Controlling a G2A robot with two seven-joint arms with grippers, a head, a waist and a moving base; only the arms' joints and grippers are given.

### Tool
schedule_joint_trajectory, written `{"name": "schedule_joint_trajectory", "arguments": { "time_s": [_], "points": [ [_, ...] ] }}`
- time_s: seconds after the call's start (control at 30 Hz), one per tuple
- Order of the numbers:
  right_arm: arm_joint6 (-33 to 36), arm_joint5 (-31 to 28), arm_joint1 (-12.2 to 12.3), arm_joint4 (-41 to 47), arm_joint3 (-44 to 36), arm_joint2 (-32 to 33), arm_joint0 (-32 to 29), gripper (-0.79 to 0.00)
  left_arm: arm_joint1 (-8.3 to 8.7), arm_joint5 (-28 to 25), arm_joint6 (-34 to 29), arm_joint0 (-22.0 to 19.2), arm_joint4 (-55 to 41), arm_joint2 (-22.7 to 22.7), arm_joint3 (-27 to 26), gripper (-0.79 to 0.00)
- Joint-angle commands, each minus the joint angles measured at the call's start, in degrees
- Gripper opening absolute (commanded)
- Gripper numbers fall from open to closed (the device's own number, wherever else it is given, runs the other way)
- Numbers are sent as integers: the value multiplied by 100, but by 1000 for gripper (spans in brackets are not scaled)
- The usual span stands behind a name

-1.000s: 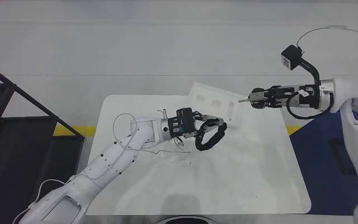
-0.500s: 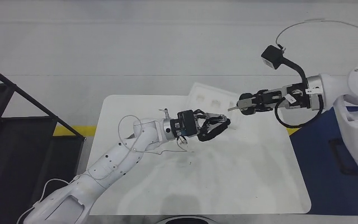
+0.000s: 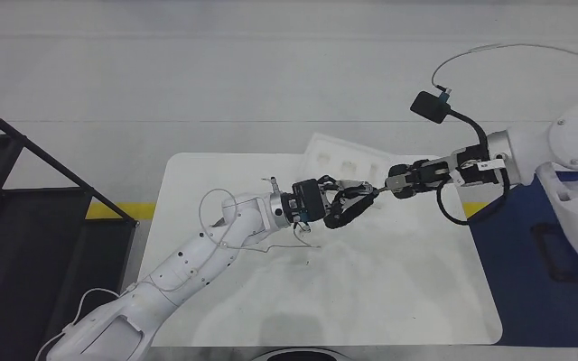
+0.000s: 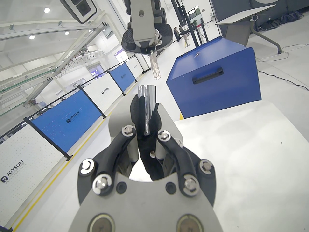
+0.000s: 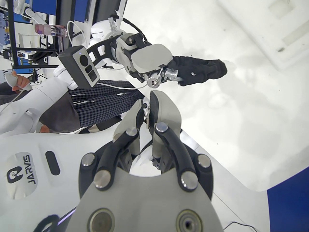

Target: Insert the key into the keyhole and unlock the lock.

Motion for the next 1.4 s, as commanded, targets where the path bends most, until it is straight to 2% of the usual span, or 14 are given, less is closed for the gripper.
{"name": "schedule_joint_trajectory", "arguments": {
  "time_s": [0.0, 0.37, 0.77, 1.37],
  "points": [
    [-62, 63, 64, 11, -50, -39, 37, -785, -19, -3, -45, 16, -11, 5, 24, -785],
    [-229, 230, 299, -29, -251, -302, 228, -785, -91, 4, -173, 129, -55, -75, 48, -785],
    [-495, 495, 345, 12, -303, -451, 268, -785, -184, -39, -141, 186, -98, -97, 64, -785],
    [-606, 571, 387, 52, -387, -430, 187, -785, -303, -90, -49, 237, -62, -167, 103, -785]
  ]
}}
